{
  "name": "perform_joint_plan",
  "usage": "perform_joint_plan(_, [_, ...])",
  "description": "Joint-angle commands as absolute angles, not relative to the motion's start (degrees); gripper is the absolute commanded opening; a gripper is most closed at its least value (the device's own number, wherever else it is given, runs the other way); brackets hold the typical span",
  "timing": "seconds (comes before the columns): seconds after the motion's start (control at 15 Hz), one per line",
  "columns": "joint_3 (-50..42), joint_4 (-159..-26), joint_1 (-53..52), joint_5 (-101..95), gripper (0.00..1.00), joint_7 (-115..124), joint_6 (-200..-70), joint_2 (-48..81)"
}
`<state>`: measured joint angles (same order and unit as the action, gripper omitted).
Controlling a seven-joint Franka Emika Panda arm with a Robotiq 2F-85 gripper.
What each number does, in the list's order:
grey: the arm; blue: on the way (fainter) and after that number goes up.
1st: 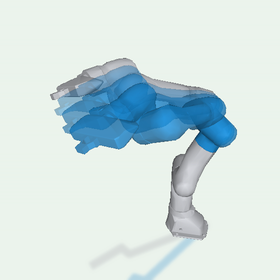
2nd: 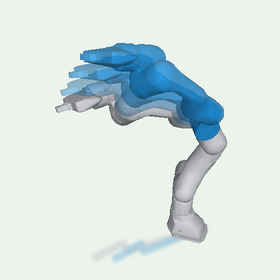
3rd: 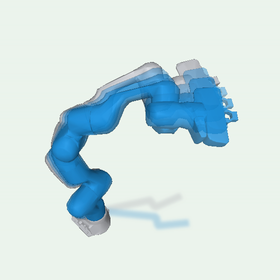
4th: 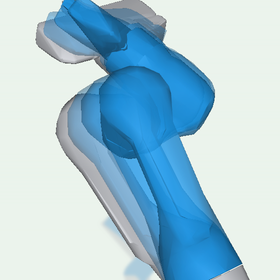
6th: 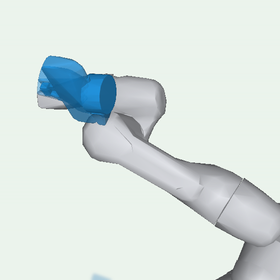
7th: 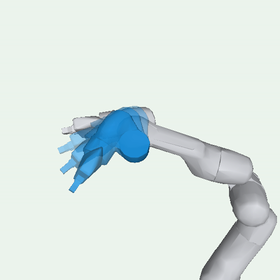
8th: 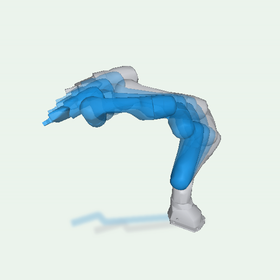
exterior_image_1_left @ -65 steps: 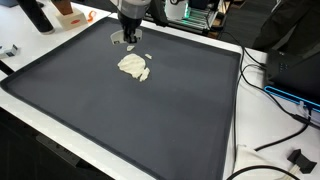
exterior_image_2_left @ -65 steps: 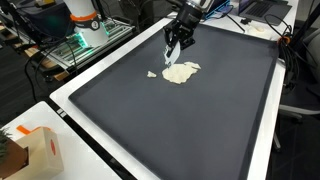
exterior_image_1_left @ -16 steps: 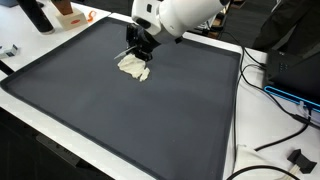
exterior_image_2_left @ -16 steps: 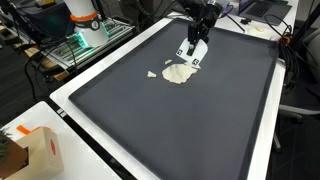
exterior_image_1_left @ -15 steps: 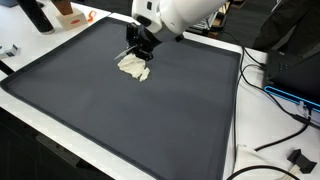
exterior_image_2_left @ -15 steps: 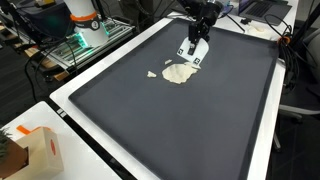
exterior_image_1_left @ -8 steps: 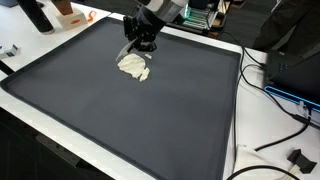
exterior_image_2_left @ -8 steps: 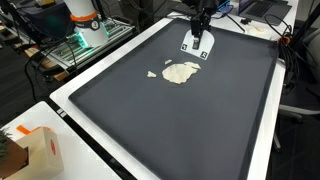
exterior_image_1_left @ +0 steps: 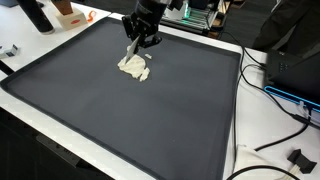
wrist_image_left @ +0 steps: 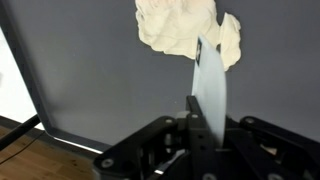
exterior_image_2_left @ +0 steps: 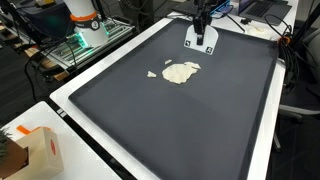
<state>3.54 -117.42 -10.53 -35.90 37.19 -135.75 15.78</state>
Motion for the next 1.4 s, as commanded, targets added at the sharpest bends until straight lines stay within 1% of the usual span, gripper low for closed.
perform_joint_plan(0.0, [4.1,-122.3,-8.8,-27.6,0.01,28.0,-140.3,12.4])
perform_joint_plan(0.53, [5.4,-127.8,-5.8,-6.3,0.01,6.4,-147.1,9.0])
perform_joint_plan(1.0, [7.4,-128.9,-2.0,14.2,0.01,-13.5,-145.5,7.9])
perform_joint_plan(1.33, [7.4,-129.4,0.2,23.3,0.01,-22.2,-143.5,7.9])
